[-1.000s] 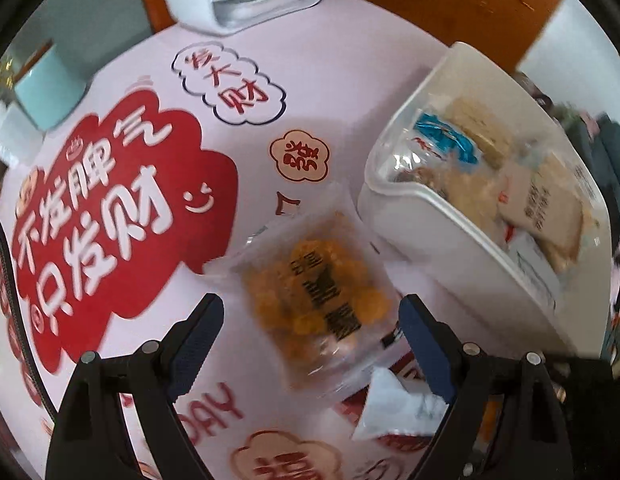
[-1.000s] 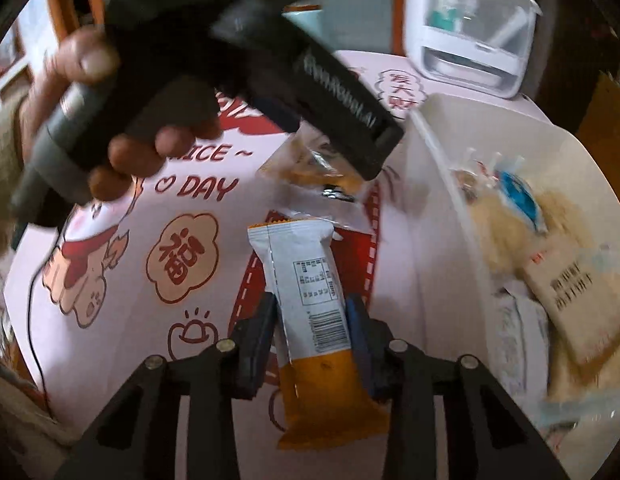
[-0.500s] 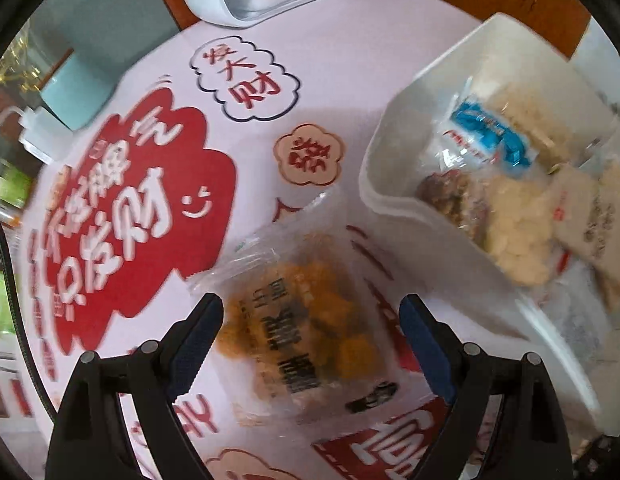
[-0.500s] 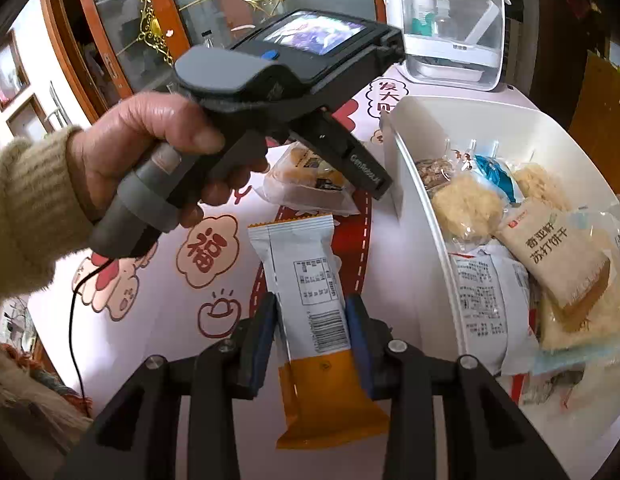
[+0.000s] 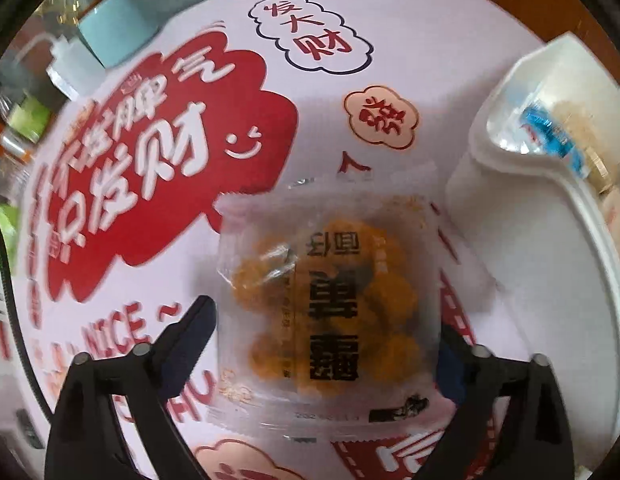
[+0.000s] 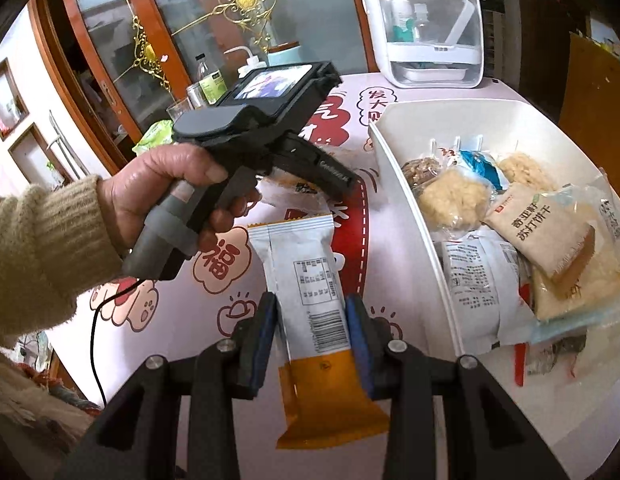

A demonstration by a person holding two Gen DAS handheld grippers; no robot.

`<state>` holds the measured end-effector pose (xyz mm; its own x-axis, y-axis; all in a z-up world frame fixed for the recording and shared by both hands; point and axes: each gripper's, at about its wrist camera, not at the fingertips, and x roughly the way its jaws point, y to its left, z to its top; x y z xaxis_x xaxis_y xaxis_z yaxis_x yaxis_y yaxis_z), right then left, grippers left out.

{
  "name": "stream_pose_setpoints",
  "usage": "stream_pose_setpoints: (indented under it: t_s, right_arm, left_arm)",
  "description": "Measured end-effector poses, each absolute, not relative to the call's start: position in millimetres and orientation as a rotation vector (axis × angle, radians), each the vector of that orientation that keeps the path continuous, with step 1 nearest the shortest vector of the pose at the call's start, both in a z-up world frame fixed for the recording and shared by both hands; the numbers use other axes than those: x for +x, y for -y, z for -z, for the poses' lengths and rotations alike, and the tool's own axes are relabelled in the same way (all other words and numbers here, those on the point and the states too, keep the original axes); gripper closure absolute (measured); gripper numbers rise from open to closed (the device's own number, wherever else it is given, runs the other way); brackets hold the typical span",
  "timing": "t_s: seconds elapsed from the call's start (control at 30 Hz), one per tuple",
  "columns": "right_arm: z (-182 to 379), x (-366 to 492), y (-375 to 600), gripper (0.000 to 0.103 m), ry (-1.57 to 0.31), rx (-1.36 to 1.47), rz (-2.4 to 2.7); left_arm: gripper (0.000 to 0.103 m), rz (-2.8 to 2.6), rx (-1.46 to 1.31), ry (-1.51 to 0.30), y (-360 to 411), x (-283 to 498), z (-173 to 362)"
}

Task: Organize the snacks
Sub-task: 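Lift both packs and carry them over the white tray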

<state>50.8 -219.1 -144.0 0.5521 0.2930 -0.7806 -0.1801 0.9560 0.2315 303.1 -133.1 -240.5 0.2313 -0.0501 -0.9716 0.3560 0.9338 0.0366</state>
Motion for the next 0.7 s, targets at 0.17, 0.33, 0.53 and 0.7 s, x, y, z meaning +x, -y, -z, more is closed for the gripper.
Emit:
stream_pose_setpoints:
  t_s: [0.17, 0.33, 0.53, 0.7]
  right_arm:
    - [131, 45, 218, 0.068, -0.919, 0.146, -0.266]
    - [111, 38, 224, 0.068, -0.869, 0.208, -0.233]
    - [82, 25, 242, 0.067, -0.785, 0.313, -0.152]
    - [54, 17, 262, 0.067, -0.710, 0.339, -0.020]
  left_arm:
    - [0.033, 0.289, 0.237, -1.315, 121, 295, 233]
    - [0.036, 0.315, 0.182, -1.304, 96, 266, 208]
    - [0.036, 0.377, 0.229, -1.170, 78, 206, 142]
    - [0.035, 0.429, 0.222, -1.081, 84, 176, 91]
